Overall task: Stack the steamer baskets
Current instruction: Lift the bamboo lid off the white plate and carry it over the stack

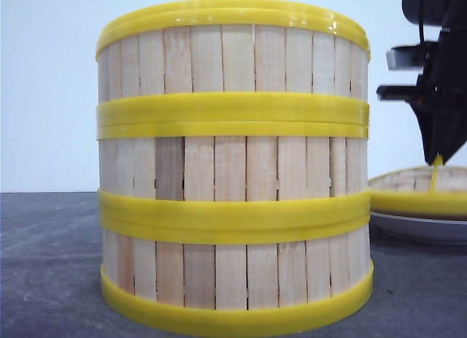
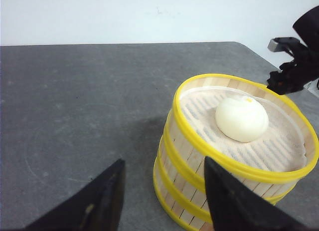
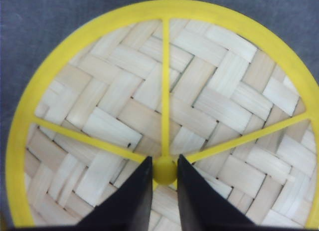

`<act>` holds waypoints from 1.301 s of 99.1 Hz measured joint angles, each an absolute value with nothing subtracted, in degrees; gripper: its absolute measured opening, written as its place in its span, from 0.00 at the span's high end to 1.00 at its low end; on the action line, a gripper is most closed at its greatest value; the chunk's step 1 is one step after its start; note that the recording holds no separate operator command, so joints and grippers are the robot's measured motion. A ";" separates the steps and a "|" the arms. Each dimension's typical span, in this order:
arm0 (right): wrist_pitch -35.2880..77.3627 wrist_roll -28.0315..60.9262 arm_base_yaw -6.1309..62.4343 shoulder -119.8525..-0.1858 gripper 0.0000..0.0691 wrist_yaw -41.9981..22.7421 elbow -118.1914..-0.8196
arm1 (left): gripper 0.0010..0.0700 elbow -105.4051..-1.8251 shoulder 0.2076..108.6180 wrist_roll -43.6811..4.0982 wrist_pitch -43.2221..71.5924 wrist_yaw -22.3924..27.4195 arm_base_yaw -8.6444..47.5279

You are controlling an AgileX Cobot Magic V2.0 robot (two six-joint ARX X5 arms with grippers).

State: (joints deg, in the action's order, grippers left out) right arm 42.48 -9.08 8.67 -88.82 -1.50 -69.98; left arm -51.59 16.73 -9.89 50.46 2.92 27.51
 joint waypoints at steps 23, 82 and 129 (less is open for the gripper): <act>50.52 -6.72 8.69 -81.43 0.92 -1.19 -82.30 | 0.58 -51.59 16.73 -9.89 50.46 2.92 27.51; 67.92 -2.85 31.83 -80.20 0.92 10.44 -101.14 | 0.58 -51.59 16.73 -9.91 50.41 2.94 27.51; 67.94 -2.79 45.91 -87.55 0.92 7.05 -101.14 | 0.58 -51.59 16.73 -9.91 50.41 3.01 27.51</act>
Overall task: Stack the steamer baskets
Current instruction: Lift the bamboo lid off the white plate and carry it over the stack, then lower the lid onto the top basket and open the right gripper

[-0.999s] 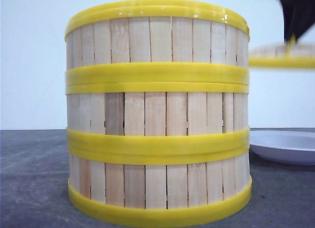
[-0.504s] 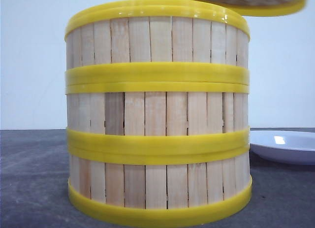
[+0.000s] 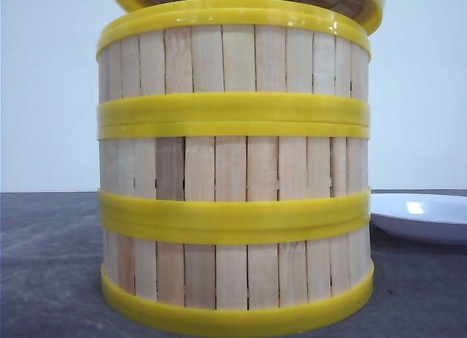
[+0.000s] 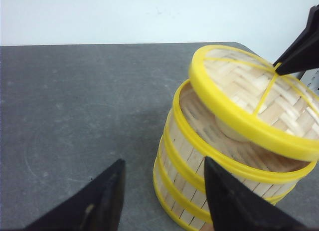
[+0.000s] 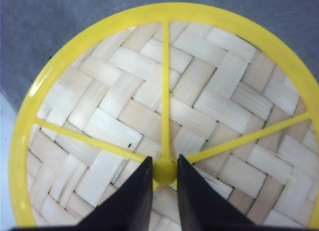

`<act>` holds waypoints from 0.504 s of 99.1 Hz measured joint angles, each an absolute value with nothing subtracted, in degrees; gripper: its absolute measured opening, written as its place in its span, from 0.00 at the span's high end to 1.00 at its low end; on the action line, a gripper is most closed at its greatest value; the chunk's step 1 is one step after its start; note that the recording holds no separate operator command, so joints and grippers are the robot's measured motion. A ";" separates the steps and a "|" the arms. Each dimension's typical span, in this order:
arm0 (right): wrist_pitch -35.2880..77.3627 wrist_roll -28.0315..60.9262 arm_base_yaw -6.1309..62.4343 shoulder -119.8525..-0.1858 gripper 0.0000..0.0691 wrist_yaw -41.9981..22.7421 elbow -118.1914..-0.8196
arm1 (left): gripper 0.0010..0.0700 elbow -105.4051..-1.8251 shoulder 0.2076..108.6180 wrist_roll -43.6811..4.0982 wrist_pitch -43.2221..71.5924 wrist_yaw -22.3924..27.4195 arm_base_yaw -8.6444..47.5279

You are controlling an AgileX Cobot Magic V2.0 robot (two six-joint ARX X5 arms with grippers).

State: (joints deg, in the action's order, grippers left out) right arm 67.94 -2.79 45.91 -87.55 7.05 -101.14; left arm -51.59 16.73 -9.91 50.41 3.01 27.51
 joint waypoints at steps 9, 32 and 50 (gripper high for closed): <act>68.03 -2.79 46.68 -88.40 0.92 6.96 -101.14 | 0.58 -51.59 16.73 -9.91 50.41 3.25 27.51; 68.36 -2.79 48.40 -90.41 0.92 5.96 -101.14 | 0.58 -51.59 16.73 -9.91 50.43 3.29 27.51; 68.36 -2.76 48.75 -90.87 0.92 5.74 -101.14 | 0.58 -51.59 16.73 -9.91 50.41 3.31 27.51</act>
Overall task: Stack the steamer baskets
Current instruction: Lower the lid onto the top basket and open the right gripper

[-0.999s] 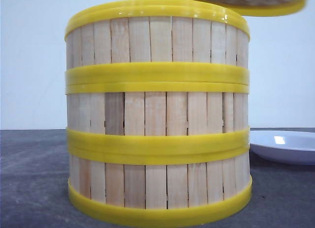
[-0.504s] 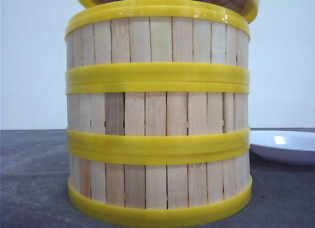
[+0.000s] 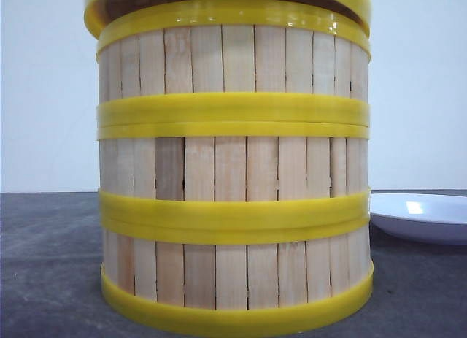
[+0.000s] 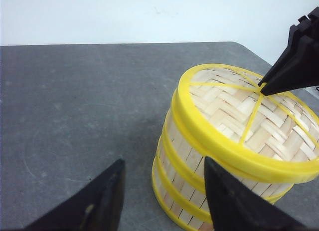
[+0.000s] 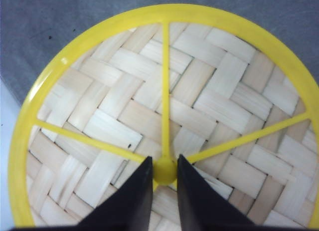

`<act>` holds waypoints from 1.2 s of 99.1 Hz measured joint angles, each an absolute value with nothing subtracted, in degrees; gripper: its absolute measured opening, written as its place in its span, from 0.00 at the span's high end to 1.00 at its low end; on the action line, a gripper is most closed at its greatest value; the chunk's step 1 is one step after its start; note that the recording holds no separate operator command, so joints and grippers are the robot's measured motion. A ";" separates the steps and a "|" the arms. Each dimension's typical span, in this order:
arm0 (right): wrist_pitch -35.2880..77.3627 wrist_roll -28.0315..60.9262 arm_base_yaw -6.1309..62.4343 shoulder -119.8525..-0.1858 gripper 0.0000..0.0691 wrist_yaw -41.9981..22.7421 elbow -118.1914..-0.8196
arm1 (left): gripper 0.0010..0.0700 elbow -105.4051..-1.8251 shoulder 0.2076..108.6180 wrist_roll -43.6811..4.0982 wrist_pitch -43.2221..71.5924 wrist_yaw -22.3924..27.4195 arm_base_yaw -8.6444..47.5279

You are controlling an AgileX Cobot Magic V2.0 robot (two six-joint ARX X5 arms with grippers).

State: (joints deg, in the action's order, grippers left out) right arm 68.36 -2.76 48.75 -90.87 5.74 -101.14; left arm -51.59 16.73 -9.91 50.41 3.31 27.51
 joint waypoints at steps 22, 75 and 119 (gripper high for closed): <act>68.10 -2.76 48.75 -92.53 0.92 4.34 -101.23 | 0.58 -51.59 16.73 -9.91 50.39 4.03 27.51; 68.05 -2.79 48.56 -92.66 0.92 3.01 -101.32 | 0.58 -51.59 16.73 -9.91 50.70 4.45 27.51; 67.51 -2.72 48.36 -93.08 0.39 1.65 -101.32 | 0.58 -51.59 16.73 -9.93 50.78 4.86 27.51</act>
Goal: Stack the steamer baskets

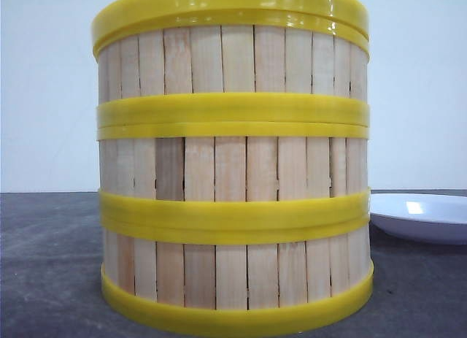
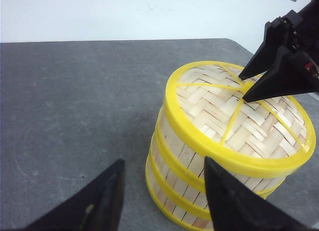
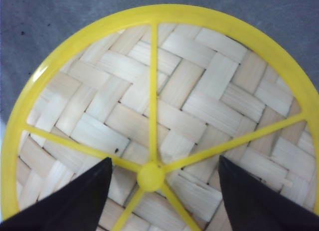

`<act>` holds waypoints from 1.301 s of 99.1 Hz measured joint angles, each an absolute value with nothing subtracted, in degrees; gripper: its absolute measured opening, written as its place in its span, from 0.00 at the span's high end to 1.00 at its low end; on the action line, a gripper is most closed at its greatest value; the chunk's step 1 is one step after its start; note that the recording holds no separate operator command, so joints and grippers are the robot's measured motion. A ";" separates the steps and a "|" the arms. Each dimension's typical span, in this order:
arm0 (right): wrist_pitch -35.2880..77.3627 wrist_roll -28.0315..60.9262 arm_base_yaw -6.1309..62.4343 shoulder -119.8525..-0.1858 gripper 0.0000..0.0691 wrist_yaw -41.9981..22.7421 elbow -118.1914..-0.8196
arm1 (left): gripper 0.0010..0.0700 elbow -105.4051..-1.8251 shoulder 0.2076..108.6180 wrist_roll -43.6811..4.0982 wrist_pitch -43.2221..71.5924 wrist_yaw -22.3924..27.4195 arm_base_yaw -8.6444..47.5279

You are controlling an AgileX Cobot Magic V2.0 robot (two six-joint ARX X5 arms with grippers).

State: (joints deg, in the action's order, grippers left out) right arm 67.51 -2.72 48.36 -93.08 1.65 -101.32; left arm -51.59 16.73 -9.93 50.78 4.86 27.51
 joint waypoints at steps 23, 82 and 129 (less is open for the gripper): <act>62.85 -2.04 48.80 -85.14 0.39 -5.78 -101.32 | 0.58 -51.59 16.73 -10.72 50.78 5.02 27.51; 61.47 -2.94 54.06 -49.93 0.40 -24.62 -92.95 | 0.58 -51.57 16.73 -11.29 46.68 6.33 27.51; 56.25 -13.10 54.11 -29.02 0.40 -25.47 -61.04 | 0.58 -46.28 16.75 -11.18 43.81 7.84 27.51</act>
State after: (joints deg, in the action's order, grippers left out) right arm 56.25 -13.10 54.11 -29.02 -25.47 -61.04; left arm -46.28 16.75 -11.18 43.81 7.84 27.51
